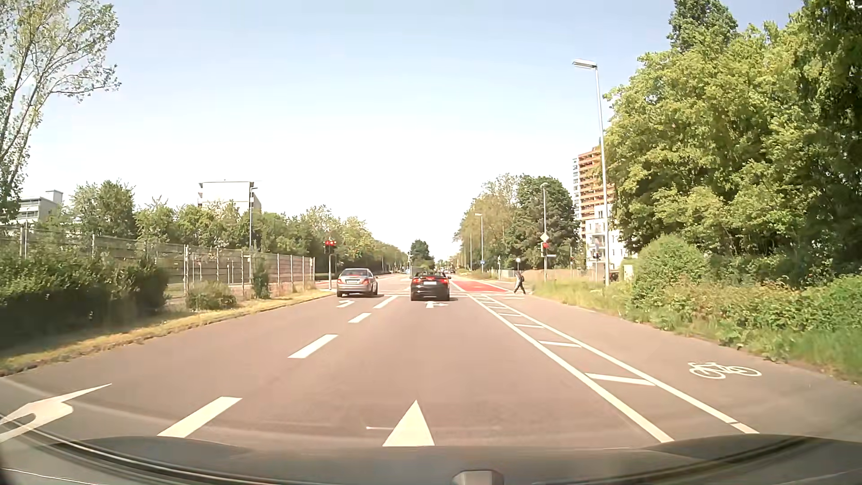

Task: Follow the waypoints while adhering to traffic rules and regulations

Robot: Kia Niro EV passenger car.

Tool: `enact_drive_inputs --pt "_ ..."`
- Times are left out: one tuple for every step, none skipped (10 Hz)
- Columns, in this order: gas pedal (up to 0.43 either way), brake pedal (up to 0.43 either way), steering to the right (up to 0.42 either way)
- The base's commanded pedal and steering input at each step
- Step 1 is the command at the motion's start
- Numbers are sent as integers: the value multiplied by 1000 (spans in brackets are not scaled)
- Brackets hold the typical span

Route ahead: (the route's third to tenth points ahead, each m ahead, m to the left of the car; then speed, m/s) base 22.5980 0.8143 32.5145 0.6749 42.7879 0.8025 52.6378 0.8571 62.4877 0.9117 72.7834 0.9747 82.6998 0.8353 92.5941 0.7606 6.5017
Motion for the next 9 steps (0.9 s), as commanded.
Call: enact_drive_inputs --pt "0 0 0" --pt "0 0 0" --pt "0 0 0" --pt "0 0 0" --pt "0 0 0" --pt "0 0 0" --pt "0 0 0" --pt "0 0 -3" --pt "0 0 -8"
